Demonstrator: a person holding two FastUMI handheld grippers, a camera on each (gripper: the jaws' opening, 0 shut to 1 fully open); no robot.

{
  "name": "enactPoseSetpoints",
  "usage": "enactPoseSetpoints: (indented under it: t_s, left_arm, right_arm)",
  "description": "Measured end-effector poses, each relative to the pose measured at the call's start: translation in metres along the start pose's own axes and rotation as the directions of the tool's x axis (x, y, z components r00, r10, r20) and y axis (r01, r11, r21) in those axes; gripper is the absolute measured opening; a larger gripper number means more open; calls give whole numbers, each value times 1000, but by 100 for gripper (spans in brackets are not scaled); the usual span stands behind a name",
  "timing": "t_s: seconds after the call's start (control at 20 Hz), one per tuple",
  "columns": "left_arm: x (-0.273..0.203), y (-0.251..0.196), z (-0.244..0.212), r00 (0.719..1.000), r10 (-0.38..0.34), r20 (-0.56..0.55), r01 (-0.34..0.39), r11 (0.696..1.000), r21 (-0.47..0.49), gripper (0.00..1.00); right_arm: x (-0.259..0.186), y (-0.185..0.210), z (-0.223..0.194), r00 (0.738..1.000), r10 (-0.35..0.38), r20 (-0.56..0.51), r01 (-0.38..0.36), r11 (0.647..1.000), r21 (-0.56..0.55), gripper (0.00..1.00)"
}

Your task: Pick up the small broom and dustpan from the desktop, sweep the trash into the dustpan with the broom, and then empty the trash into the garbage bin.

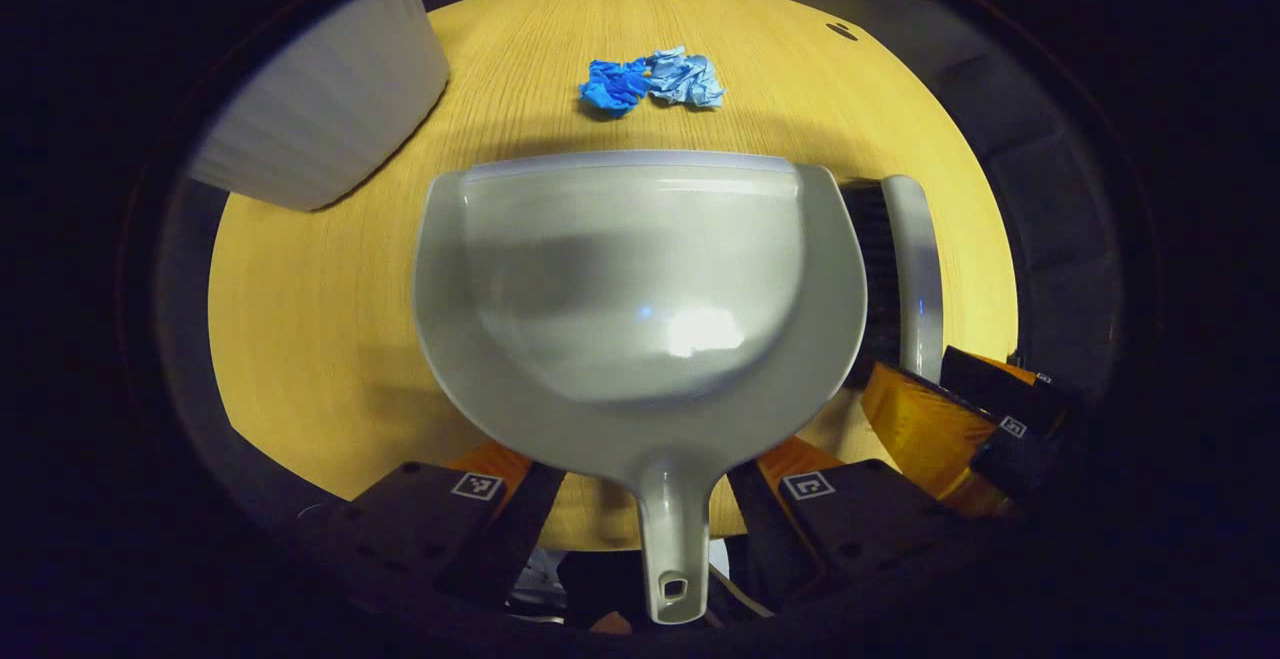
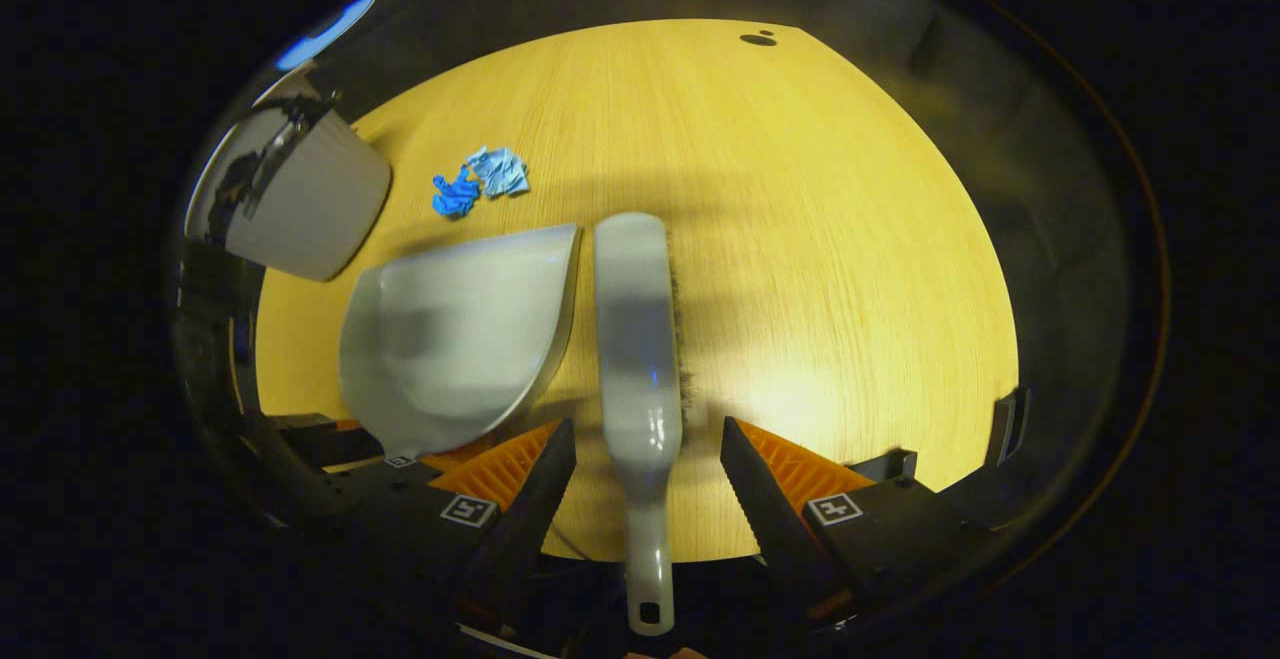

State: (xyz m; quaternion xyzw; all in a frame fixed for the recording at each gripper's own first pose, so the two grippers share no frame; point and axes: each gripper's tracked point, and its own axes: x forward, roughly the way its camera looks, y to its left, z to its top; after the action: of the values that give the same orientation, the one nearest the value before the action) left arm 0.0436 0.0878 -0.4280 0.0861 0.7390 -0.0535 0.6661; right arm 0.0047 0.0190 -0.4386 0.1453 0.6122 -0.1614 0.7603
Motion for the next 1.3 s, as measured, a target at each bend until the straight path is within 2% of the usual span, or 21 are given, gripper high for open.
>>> enactPoseSetpoints:
  t_s: [0.05, 0.1, 0.15, 0.25, 0.3, 0.4, 0.45, 0.5, 0.55, 0.6, 0.65, 0.75, 0.8, 0.85, 0.9, 0.95, 1.05, 1.15, 1.2, 1.3]
  left_arm:
    - [1, 3, 4, 1000, 12, 6, -12, 1000, -6, 84]
    - [1, 5, 8, 1000, 22, 22, -21, 999, -27, 85]
    - [2, 7, 16, 998, 39, 44, -37, 998, -53, 85]
    - [0, 14, 20, 995, 64, 73, -61, 997, -45, 81]
    - [2, 14, 23, 995, 61, 73, -58, 997, -40, 73]
    - [2, 15, 27, 994, 64, 86, -61, 998, -33, 71]
    - [4, 15, 29, 993, 67, 96, -64, 997, -32, 66]
    - [6, 13, 31, 992, 67, 110, -64, 997, -33, 57]
    - [9, 12, 31, 992, 66, 107, -63, 997, -35, 49]
    - [5, 11, 30, 992, 67, 103, -64, 997, -31, 39]
    - [4, 12, 30, 993, 66, 102, -64, 998, -27, 39]
    - [9, 11, 30, 993, 64, 96, -63, 998, -17, 39]
    - [7, 11, 30, 994, 59, 91, -60, 998, 4, 31]
    - [5, 11, 31, 994, 54, 93, -56, 998, 26, 31]
    - [8, 11, 30, 995, 49, 87, -53, 998, 41, 30]
    - [9, 10, 32, 994, 49, 94, -54, 997, 56, 29]
    - [7, 12, 28, 996, 50, 77, -58, 993, 103, 28]
    - [5, 21, 25, 995, 55, 84, -69, 984, 167, 27]
    - [1, 28, 20, 994, 55, 93, -73, 977, 199, 27]
    - [-5, 45, 9, 992, 68, 102, -92, 964, 250, 27]
  right_arm:
    - [6, -1, 0, 1000, -16, -19, 16, 1000, -10, 95]
    - [10, -1, -2, 998, -25, -53, 24, 1000, -15, 100]
    - [16, -2, -3, 996, -39, -80, 38, 999, -15, 95]
    - [28, -4, -14, 987, -52, -155, 48, 998, -32, 95]
    - [23, -4, -5, 989, -56, -133, 54, 998, -22, 95]
    - [28, -3, -9, 983, -58, -174, 54, 998, -29, 91]
    - [32, -3, -10, 982, -54, -180, 49, 998, -30, 84]
    - [29, -3, -10, 980, -51, -190, 46, 998, -32, 89]
    - [32, -3, -10, 980, -50, -191, 45, 998, -33, 82]
    - [30, -4, -12, 978, -53, -202, 45, 998, -43, 85]
    - [32, -4, -12, 978, -50, -201, 42, 998, -46, 85]
    - [31, -4, -11, 982, -46, -185, 38, 998, -47, 63]
    - [30, -3, -11, 983, -47, -175, 39, 998, -54, 70]
    - [29, -2, -10, 985, -43, -169, 31, 997, -75, 63]
    - [30, -3, -14, 985, -44, -168, 32, 997, -76, 62]
    - [29, -2, -13, 986, -40, -163, 25, 996, -91, 47]
    - [27, -5, -15, 981, -39, -188, 13, 991, -137, 46]
    - [23, -9, -19, 975, -51, -218, 7, 980, -198, 34]
    - [17, -11, -10, 980, -41, -194, -1, 977, -213, 27]
    - [-1, -17, 18, 991, -36, -126, 4, 969, -245, 27]
